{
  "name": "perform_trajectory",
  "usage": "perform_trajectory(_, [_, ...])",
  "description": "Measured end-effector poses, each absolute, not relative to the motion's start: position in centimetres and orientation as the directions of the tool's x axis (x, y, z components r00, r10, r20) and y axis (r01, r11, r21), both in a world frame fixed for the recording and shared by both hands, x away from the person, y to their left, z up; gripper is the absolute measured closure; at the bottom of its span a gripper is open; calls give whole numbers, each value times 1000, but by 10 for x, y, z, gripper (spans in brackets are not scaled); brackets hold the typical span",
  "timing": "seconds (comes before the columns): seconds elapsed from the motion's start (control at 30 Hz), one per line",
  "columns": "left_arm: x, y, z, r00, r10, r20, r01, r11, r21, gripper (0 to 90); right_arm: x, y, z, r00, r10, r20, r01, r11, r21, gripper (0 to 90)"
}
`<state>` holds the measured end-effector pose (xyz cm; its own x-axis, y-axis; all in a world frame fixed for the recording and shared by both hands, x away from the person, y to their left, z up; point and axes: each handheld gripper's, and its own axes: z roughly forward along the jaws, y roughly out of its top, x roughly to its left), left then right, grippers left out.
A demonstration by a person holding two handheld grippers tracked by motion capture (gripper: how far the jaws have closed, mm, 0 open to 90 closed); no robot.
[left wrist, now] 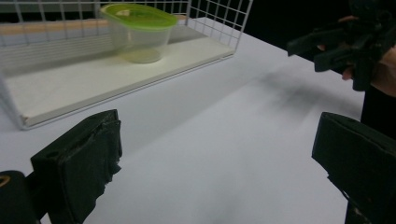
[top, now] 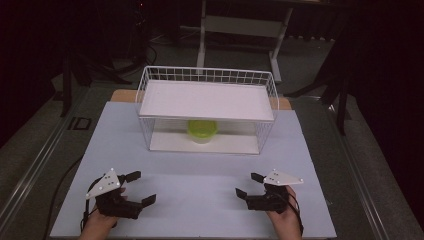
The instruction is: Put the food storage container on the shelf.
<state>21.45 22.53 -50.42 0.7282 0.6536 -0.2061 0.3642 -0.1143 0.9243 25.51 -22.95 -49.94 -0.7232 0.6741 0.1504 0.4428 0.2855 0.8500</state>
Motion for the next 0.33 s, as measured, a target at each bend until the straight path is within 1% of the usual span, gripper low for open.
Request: perform_trajectory(0.33, [216,227,-506,722,659,-211,378,-120,918,25,260,-231,-504,-724,672,156,454,294,841,175])
